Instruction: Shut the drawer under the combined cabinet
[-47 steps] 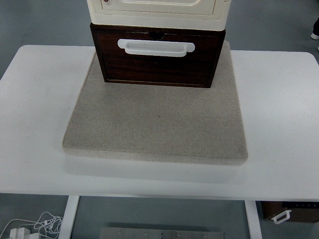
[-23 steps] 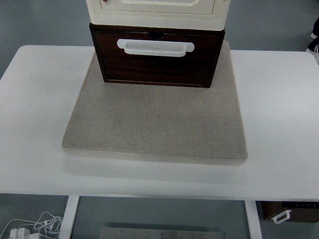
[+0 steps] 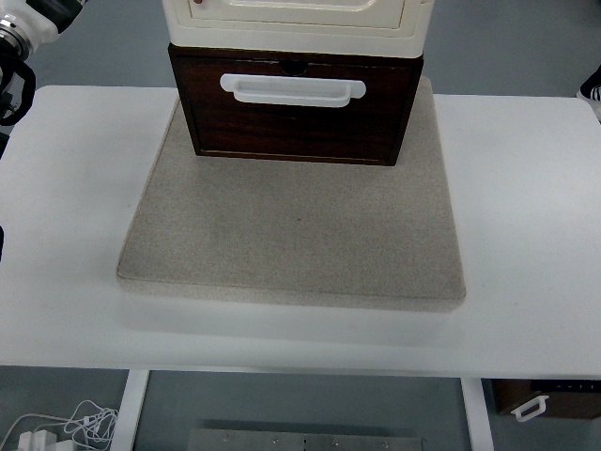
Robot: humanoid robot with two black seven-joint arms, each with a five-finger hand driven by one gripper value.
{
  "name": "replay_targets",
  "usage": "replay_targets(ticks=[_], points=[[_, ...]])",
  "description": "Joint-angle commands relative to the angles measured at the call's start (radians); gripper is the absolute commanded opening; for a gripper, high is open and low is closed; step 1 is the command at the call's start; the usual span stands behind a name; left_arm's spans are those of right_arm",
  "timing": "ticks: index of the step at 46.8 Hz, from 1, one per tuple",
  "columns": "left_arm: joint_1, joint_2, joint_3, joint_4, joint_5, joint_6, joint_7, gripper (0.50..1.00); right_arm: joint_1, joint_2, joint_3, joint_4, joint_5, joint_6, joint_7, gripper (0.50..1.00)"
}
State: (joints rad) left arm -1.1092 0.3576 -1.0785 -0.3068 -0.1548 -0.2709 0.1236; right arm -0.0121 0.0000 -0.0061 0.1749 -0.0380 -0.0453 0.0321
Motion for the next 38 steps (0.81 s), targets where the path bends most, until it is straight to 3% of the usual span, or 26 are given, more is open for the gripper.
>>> replay_targets(ticks=[1,9,38], points=[[0.014,-0.022,-0.003,0.035,-0.025,-0.024,-0.005,0.994,0.000,0.000,0.002,0.000,0.000,-0.001,0.000,0.952],[0.026,-0.046,-0.006,0.083,-0.058,-0.048,-0.018,0.996,0.000,0.000,0.005,0.000,0.000,-0.002,0.000,0.952],[0.023,-0.123,0.000,0.084,-0.137,-0.050,-0.058,0.994,0.000,0.000,0.008,0.002,0.001,0.001,-0.001,0.952]])
